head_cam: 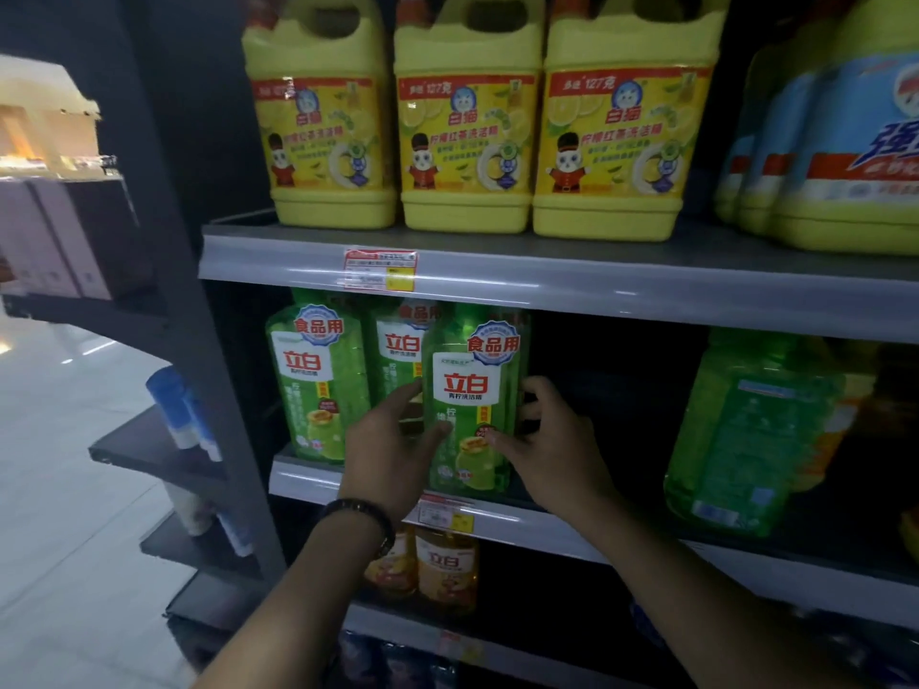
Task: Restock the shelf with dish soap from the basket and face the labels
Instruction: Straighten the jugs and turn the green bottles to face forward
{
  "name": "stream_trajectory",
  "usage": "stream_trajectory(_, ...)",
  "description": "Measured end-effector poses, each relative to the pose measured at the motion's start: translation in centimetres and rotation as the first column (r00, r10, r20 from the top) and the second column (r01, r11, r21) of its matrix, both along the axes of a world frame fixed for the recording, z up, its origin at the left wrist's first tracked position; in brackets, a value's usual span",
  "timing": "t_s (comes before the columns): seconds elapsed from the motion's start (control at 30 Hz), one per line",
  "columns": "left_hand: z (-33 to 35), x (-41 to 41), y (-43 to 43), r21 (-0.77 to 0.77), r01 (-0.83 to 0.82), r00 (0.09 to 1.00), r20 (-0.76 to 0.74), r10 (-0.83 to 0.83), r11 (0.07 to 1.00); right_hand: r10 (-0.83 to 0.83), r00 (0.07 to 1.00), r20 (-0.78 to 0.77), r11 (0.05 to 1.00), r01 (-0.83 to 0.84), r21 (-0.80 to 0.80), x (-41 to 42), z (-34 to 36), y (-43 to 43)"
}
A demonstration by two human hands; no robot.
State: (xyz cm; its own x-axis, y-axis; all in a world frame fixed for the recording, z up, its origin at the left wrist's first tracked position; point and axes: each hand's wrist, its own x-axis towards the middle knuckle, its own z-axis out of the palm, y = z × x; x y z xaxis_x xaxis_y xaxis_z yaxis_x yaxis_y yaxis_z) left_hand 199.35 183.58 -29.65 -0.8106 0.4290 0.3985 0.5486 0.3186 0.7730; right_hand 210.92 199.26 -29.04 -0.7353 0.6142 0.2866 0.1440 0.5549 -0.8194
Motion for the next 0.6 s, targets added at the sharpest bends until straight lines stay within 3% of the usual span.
stream_trajectory(0.23, -1.5, -2.4, -2.3, 0.069, -0.108, 0.980, -0.161, 0.118, 0.992, -0.050, 0.998, -0.039, 0.997, 0.052, 0.058, -4.4, -0.9, -4.5)
stream_trajectory(0.37, -2.9, -1.9, -2.8, 0.162, -0.116, 0.984, -0.117, 0.136, 0.980, -0.088, 0.996, -0.032, 0.995, 0.090, 0.048, -6.3, -1.2, -6.5)
stream_trajectory(0.6, -4.3, -2.1, -3.5, 0.019, -0.084, 0.990, -0.112, 0.085, 0.996, -0.146, 0.989, -0.003, 0.982, 0.145, 0.117, -7.8, -1.9, -7.8)
